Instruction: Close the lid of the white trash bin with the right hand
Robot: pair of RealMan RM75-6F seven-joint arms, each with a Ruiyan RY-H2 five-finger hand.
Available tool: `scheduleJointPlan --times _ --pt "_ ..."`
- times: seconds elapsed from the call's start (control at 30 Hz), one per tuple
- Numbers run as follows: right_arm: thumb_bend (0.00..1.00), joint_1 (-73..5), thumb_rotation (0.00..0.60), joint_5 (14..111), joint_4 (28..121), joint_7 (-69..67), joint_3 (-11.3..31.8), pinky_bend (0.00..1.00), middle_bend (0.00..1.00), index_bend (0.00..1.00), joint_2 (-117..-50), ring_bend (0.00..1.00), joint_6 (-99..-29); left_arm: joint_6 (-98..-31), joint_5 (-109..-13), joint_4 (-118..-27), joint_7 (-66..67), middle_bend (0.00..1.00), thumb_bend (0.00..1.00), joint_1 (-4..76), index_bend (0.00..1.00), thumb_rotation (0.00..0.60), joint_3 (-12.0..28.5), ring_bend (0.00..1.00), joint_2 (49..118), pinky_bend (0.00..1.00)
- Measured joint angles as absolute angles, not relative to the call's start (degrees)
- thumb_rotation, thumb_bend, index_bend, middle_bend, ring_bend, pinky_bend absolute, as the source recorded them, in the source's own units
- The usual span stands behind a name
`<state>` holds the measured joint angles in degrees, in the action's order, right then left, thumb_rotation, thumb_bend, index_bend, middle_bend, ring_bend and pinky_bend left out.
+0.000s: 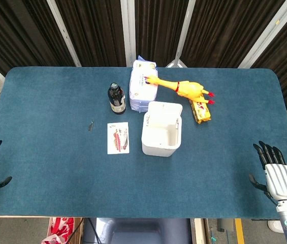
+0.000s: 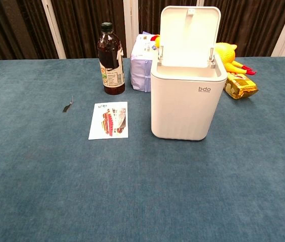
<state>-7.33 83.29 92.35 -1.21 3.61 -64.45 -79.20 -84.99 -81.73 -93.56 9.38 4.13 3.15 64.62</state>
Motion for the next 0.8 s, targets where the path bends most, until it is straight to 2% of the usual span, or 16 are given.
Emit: scheduleJointPlan --times 0.47,0.57,0.67,0.73,0.77,0.8 --pt "0.35 -7.24 0.6 83.7 94.44 -2.51 4.01 0.01 0.0 0.0 -63.68 0.0 -79.98 -85.74 -82.2 -93.62 9.44 0.0 0.0 3.79 0.0 0.6 3.03 0.0 64.55 0.0" --pt "0.35 -7.61 0.6 83.22 95.69 -2.6 4.5 0.06 0.0 0.0 -63.02 0.0 -79.56 -85.76 -81.92 -93.47 9.26 0.0 0.0 3.81 0.0 0.6 3.24 0.0 64.56 0.0" --pt "0.35 -8.24 0.6 81.98 97.67 -2.94 5.41 0.21 0.0 0.0 -61.99 0.02 -78.69 -85.64 -81.39 -93.56 8.91 0.0 0.0 3.8 0.0 0.6 3.44 0.0 64.49 0.0" --pt "0.35 -8.93 0.6 80.88 99.69 -3.16 6.37 0.36 0.05 0.0 -60.84 0.15 -77.81 -85.65 -80.69 -93.99 8.61 0.0 0.0 3.68 0.0 0.6 3.7 0.0 64.41 0.0" --pt "0.35 -9.31 0.6 80.44 100.75 -3.18 6.87 0.41 0.11 0.0 -60.16 0.23 -77.42 -85.66 -80.53 -94.12 8.59 0.0 0.0 3.66 0.0 0.6 3.78 0.0 64.38 0.0" --pt "0.35 -9.73 0.6 80.0 101.88 -3.15 7.44 0.48 0.22 0.0 -59.4 0.34 -77.04 -85.65 -80.36 -94.28 8.6 0.0 0.0 3.65 0.0 0.6 3.89 0.0 64.35 0.0"
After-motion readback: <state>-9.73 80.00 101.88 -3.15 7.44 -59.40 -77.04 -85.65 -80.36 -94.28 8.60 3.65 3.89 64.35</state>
